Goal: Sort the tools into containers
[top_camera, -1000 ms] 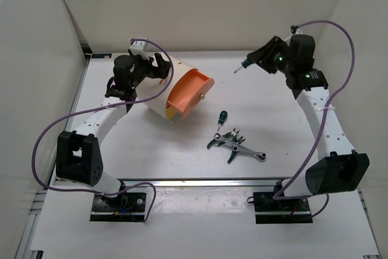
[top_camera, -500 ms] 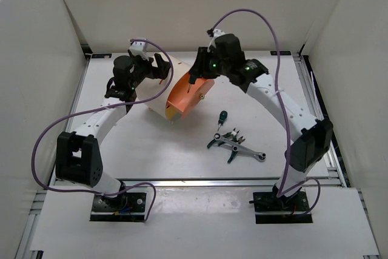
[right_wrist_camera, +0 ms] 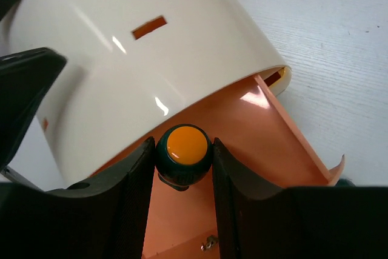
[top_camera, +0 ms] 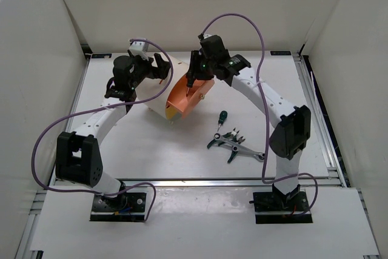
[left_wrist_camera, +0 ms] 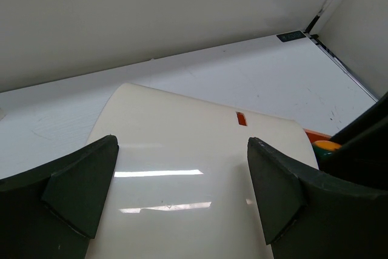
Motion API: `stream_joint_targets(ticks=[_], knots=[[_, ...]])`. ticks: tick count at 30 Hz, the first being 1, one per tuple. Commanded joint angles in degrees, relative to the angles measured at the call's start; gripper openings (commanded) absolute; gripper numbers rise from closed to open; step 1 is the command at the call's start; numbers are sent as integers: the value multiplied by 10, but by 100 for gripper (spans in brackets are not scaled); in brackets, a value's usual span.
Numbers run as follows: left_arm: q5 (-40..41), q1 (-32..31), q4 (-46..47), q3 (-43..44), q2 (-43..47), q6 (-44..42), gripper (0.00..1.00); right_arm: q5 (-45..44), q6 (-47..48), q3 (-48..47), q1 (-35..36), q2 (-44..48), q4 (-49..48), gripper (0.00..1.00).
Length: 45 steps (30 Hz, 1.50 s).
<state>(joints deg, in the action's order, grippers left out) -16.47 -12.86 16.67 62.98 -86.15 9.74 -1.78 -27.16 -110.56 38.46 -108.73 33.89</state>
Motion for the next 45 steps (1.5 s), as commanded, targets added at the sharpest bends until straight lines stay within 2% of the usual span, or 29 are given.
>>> stream_joint_targets(ticks=[1,2,4,5,10,11,15,17,19,24,27,31,45], knots=[[-1,2,-78,-22,0,15,99,-2,-17,-44,-5,-13,20,21],[1,2,-77,-20,0,15,99,-2,-17,-53,-6,-20,23,28],[-1,2,-78,-22,-2,15,99,2,-11,-55,-5,-22,27,36],[-1,2,-78,-22,0,15,99,8,-8,-53,-5,-20,23,45],[-2,2,-77,-25,-3,17,99,25,-1,-63,-15,-15,27,64],[-1,1,-77,-26,0,17,99,25,3,-72,-19,-12,30,73],[3,1,-79,-27,5,12,99,18,25,-102,-43,18,44,80],[6,3,-82,-27,11,12,99,-28,25,-78,-67,66,41,85],[8,2,-81,-30,14,12,99,-51,31,-9,-107,103,27,89],[14,2,-81,-32,23,12,99,-42,29,166,-170,156,46,86],[14,2,-80,-39,28,15,99,-42,20,286,-170,173,6,84],[17,0,-72,-52,39,18,99,-14,11,372,-170,164,-65,80],[22,1,-72,-59,35,18,99,69,-24,348,-170,-2,-138,72]])
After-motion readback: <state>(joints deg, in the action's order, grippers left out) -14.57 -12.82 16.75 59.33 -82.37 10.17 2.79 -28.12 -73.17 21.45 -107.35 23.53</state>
